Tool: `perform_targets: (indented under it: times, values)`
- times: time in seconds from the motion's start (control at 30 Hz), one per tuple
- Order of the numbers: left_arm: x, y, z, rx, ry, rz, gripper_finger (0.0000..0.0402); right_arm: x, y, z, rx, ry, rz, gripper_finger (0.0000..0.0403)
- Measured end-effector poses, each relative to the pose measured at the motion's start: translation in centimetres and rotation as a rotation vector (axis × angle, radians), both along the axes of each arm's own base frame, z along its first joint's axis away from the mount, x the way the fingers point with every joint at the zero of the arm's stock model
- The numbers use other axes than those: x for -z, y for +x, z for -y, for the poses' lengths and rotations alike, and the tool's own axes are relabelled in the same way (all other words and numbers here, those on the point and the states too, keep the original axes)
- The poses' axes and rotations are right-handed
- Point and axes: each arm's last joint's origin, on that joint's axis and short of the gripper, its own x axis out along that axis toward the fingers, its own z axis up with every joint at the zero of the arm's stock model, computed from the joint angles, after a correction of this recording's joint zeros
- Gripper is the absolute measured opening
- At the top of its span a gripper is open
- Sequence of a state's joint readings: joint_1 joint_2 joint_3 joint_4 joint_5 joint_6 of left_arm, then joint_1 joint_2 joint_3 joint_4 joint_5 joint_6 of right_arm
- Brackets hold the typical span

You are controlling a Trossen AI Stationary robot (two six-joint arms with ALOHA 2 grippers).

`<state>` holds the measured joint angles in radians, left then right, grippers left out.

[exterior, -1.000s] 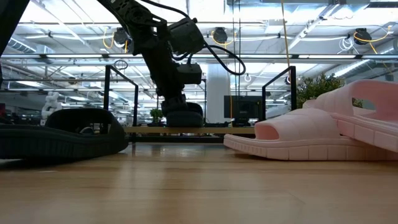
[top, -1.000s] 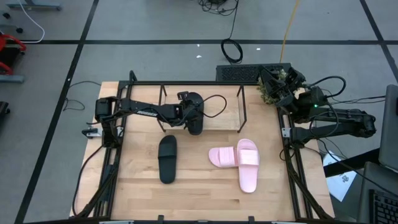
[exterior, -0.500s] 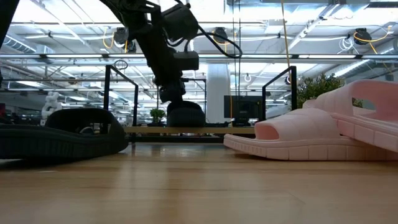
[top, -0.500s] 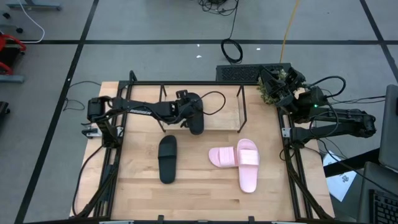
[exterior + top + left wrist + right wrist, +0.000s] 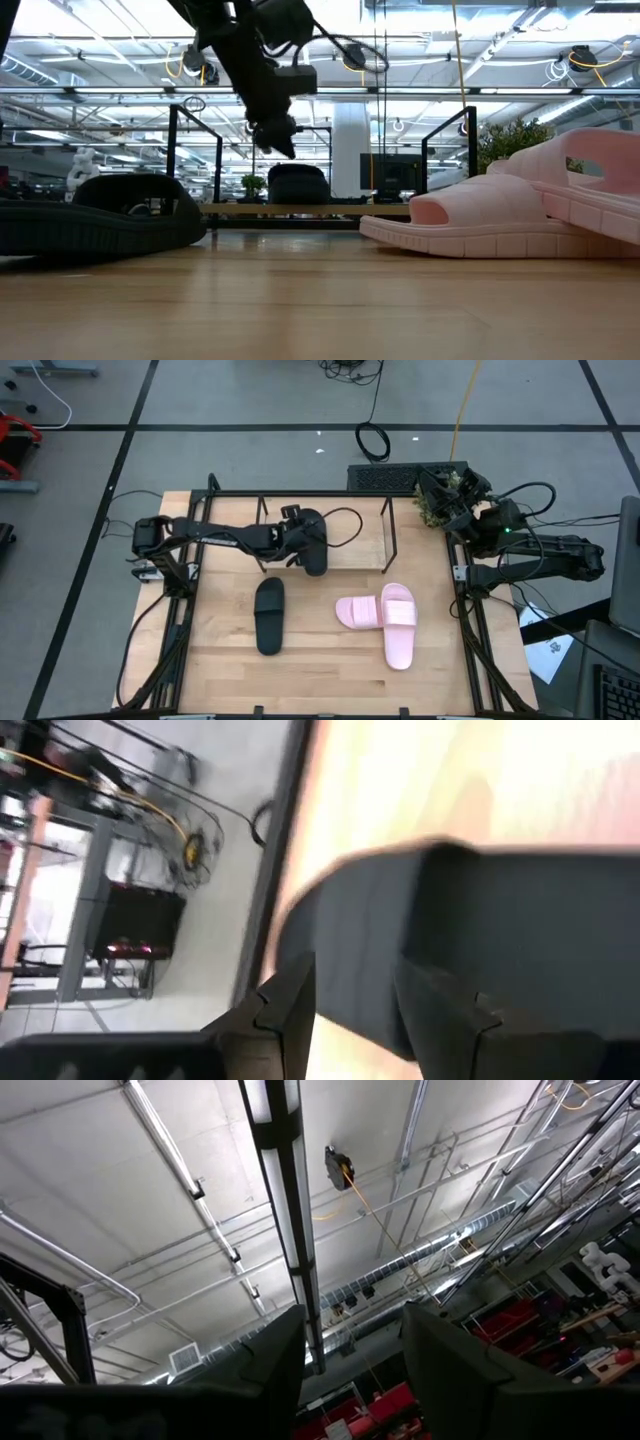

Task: Pick and place slides into the shelf
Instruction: Put the black slide on the shelf

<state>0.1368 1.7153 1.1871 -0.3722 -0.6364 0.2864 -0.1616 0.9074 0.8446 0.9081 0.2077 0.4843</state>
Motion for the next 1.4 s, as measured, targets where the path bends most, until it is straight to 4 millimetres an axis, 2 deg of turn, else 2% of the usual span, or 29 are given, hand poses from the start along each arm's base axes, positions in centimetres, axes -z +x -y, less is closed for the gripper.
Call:
perform_targets:
  times: [0.23,0.3,0.43,0.53,0.63,0.73,0.87,1.1,1.27,1.4]
  values:
    - [-2.1,-1.6,0.6,0.003,-0.003,-0.001,0.0145,0.2,0.3,0.1,-0.001,0.002,-0.01,0.0157]
    - [-3.8,-1.7,1.5,0.018,0.011,0.047,0.0145,0.2,0.4,0.1,-0.001,0.002,-0.011,0.0157]
    - [-6.9,-3.6,4.0,0.069,0.022,0.053,0.0145,0.1,0.3,0.1,-0.001,0.001,-0.005,0.0157]
    - [-8.3,-5.9,6.5,0.13,-0.009,0.037,0.0145,0.0,0.2,0.0,-0.011,-0.007,0.0,0.0157]
    - [-10.0,-7.9,8.8,0.192,-0.098,0.113,0.0145,0.1,0.3,0.0,-0.021,-0.019,-0.006,0.0157]
    - [-11.2,-9.2,11.0,0.239,-0.233,0.225,0.0145,0.1,0.3,0.0,-0.019,-0.02,-0.012,0.0157]
    - [-11.1,-10.0,13.9,0.284,-0.376,0.251,0.0145,0.2,0.5,0.0,-0.024,-0.018,-0.015,0.0157]
    - [-8.0,-10.7,18.7,0.226,-0.566,0.112,0.0145,0.3,0.7,-0.2,-0.093,-0.023,-0.024,0.0157]
    - [-5.0,-10.4,21.0,0.135,-0.565,-0.005,0.0145,0.4,0.8,-0.5,-0.122,-0.021,-0.024,0.0157]
    - [-2.6,-9.8,22.0,0.06,-0.521,-0.067,0.0145,0.4,0.9,-0.8,-0.147,-0.032,-0.026,0.0157]
